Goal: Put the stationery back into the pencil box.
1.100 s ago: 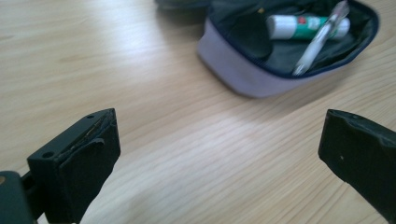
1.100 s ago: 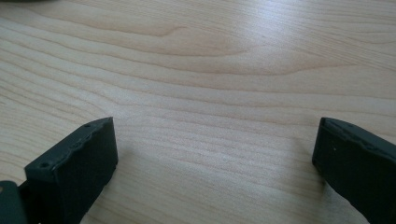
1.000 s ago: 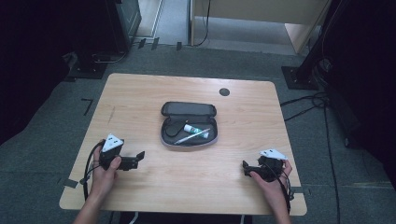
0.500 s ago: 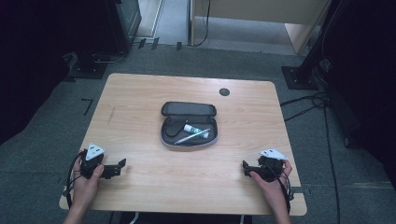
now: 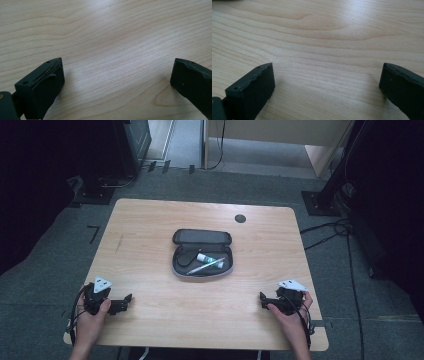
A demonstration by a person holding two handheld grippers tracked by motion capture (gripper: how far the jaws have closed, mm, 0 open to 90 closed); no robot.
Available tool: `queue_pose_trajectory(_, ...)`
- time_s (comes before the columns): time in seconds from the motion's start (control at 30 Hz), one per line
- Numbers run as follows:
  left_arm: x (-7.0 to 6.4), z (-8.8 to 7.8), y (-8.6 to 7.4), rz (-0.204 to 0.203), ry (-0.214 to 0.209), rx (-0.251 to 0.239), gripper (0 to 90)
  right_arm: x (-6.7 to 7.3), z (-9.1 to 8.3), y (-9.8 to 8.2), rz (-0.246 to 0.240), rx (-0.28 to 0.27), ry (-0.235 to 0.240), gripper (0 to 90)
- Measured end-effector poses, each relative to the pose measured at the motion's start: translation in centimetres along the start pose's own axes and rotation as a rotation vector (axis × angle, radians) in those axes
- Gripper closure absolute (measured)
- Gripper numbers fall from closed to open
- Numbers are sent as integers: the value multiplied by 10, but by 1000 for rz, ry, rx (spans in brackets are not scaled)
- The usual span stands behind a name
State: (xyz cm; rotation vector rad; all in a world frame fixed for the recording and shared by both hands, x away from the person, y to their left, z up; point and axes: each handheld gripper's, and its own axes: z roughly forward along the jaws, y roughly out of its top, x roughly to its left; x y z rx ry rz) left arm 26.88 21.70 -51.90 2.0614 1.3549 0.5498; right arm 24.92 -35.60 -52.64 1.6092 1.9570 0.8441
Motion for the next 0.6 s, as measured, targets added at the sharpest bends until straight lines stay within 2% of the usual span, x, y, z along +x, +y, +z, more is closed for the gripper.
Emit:
queue_pose_trajectory(0.27, 0, 0, 0, -1, 0, 1, 0, 0, 0, 0, 1, 0, 0, 0)
queue_pose_trajectory(0.43, 0, 0, 0, -2, 1, 1, 0, 3, 1, 1, 25, 0, -26, 0)
queue_pose_trajectory(0.5, -3, 0, 0, -30, 25, 0, 0, 4, 1, 1, 19, 2, -22, 0)
queue_pose_trajectory(0.6, -5, -1, 0, -49, 44, 3, 0, 6, 0, 0, 14, 2, -14, 0)
